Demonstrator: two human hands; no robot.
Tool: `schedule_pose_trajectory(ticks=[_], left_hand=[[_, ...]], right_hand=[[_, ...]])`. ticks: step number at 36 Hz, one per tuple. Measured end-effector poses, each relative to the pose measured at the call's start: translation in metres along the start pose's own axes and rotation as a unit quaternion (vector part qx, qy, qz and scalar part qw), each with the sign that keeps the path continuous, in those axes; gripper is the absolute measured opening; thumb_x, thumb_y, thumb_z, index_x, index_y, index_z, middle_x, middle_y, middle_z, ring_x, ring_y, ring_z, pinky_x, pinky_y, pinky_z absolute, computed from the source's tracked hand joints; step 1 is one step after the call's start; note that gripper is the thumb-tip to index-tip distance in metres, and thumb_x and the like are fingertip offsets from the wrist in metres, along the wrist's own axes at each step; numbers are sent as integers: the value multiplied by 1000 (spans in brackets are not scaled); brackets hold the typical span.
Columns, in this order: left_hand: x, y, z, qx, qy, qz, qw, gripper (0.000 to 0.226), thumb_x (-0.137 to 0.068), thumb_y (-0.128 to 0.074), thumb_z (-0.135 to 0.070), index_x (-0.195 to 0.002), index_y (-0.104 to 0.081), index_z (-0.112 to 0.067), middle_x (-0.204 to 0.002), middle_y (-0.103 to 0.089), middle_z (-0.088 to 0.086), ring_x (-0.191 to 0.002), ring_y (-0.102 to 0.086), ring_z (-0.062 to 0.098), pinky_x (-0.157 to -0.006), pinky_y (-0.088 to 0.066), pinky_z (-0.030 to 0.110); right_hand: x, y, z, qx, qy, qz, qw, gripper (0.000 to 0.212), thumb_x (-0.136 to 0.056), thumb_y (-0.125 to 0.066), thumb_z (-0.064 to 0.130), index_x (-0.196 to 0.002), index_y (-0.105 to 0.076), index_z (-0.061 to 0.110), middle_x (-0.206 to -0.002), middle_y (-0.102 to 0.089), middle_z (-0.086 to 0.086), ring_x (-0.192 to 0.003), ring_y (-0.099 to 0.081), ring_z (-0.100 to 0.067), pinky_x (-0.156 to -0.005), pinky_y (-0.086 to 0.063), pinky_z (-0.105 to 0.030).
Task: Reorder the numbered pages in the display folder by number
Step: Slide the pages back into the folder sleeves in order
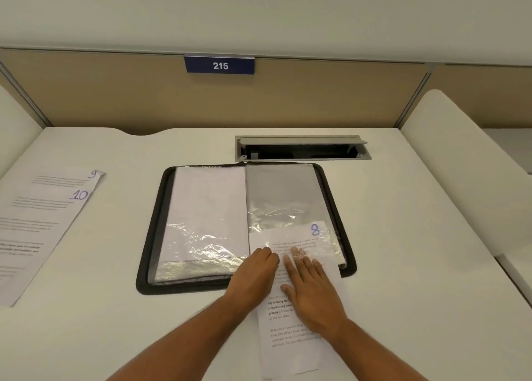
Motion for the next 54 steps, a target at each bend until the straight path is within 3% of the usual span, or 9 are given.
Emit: schedule_pose_trajectory(ticks=[7,11,17,21,28,32,38,50,54], left_hand=[[1,-6,4,-22,-2,-1,1000,16,-85,-71,-10,-92,-58,-19,-87,-57,-1,-74,-50,15,-63,-52,31],[2,3,0,-12,-9,-30,999,22,-82,-74,-6,-84,-56,-18,-80,-55,-2,-68,-49,15,-56,-49,30],[2,11,-8,-11,-28,-51,998,27,-75,-83,-8,-86,-60,-18,-80,-58,-2,-67,-52,14,-56,-45,23],[2,12,-9,-22,-32,-62,997,32,-72,-84,-7,-89,-58,-17,-79,-58,-1,-66,-51,15,-58,-34,20],[2,5,-5,-33,-19,-58,998,29,-76,-82,-8,-83,-55,-17,-79,-55,-1,-66,-50,15,-56,-44,24],[2,1,-3,-26,-5,-53,998,23,-80,-80,-12,-87,-58,-18,-83,-57,-2,-69,-52,15,-59,-50,24],[3,6,-7,-1,1,-73,997,22,-82,-79,-10,-87,-58,-17,-82,-58,-1,-69,-53,15,-58,-49,25],[3,6,-9,-3,-1,-78,997,21,-82,-80,-13,-88,-60,-16,-84,-60,-1,-70,-56,15,-61,-52,24],[3,5,-9,-5,-5,-76,997,21,-81,-81,-13,-89,-62,-15,-85,-61,0,-71,-58,16,-61,-53,25]], right_hand=[[-23,-1,1,6,-6,-8,1000,65,-108,-16,56,-164,-3,26,-171,5,1,-158,5,-15,-124,2,-38],[-40,5,1,-3,-3,4,1000,65,-107,-14,56,-163,6,28,-167,18,4,-155,17,-13,-125,9,-38],[-65,5,-5,-1,-7,14,1000,70,-105,4,54,-163,-10,18,-170,-5,-8,-157,-7,-27,-124,-2,-43],[-80,9,-5,-1,-5,23,1000,78,-86,26,60,-156,23,25,-163,29,2,-153,25,-19,-127,10,-43],[-71,8,-13,-27,16,15,999,78,-92,18,64,-158,19,23,-166,24,5,-155,18,-15,-126,12,-35],[-39,4,-18,-41,23,-10,999,70,-103,-4,59,-163,3,24,-169,10,7,-157,9,-10,-128,5,-35],[10,-6,-23,-23,35,-51,998,60,-110,-17,45,-161,-24,15,-167,-28,-2,-153,-28,-17,-123,-15,-36],[8,-12,-20,-22,49,-51,997,62,-110,-19,46,-161,-26,12,-168,-24,-3,-154,-25,-16,-121,-18,-35],[-7,-8,-20,-38,51,-49,997,66,-108,-12,52,-164,-8,18,-171,-8,3,-157,-10,-12,-125,-8,-33]])
Point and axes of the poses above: each hand's wrist, its own x-axis away from the middle knuckle, its own y-axis out of the back of the hand, z = x × y, the point moved 3 cm from there along -x, towards the middle knuckle
